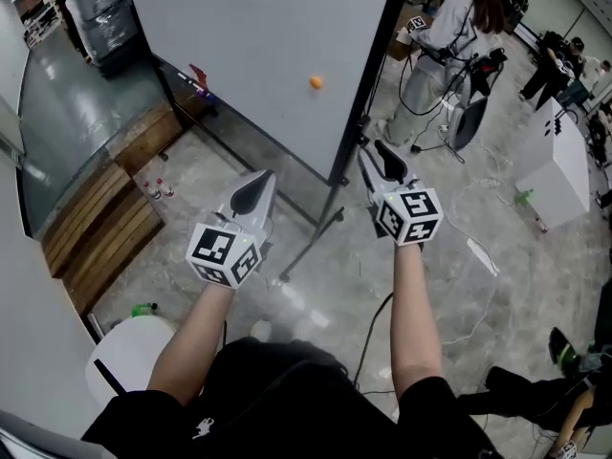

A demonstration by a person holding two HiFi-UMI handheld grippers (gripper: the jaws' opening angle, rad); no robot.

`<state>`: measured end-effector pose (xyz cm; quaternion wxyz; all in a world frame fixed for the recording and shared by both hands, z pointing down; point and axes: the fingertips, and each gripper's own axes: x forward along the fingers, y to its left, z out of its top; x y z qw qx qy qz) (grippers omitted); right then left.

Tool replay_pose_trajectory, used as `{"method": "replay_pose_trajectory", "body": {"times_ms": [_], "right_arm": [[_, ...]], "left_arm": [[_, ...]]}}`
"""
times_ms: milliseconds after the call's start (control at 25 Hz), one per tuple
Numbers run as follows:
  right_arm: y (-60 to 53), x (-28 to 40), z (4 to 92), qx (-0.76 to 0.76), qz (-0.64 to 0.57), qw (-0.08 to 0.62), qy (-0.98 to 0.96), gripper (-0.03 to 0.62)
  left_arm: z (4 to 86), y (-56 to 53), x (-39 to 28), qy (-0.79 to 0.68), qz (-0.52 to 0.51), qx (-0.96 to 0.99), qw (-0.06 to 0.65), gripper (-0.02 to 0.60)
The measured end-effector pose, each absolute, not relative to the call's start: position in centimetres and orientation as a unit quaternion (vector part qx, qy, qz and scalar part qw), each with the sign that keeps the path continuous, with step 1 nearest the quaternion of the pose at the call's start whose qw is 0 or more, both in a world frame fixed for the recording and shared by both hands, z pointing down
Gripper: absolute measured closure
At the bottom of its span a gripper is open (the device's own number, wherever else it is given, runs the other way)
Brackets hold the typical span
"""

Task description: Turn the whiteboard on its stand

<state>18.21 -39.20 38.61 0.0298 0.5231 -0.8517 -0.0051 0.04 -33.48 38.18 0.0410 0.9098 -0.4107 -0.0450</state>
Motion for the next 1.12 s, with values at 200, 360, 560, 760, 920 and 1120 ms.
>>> {"method": "replay_pose_trajectory", "body": {"times_ms": [200,360,560,760,920,1120], "right_arm": [[-42.3,18.7,39.6,0.508,-0.01,0.055,-0.86,0.379],[-44.1,18.8,39.7,0.494,-0.009,0.056,-0.868,0.335],[-46.1,17.9,40.3,0.47,-0.009,0.063,-0.88,0.321],[-46.8,17.1,40.4,0.45,-0.012,0.066,-0.891,0.319],[-47.3,16.0,40.6,0.431,-0.009,0.069,-0.9,0.321],[-47.5,15.8,40.7,0.426,-0.009,0.069,-0.902,0.387]], "left_arm": [[38.5,-33.7,0.3,-0.424,-0.035,0.904,0.038,0.578],[39.1,-33.9,0.0,-0.439,-0.023,0.897,0.04,0.578],[39.4,-34.1,-0.5,-0.455,-0.017,0.89,0.038,0.578],[39.5,-34.2,-0.4,-0.464,-0.016,0.885,0.037,0.578],[39.5,-34.0,-0.1,-0.465,-0.015,0.884,0.038,0.578],[39.8,-33.5,0.1,-0.467,-0.011,0.883,0.04,0.578]]}}
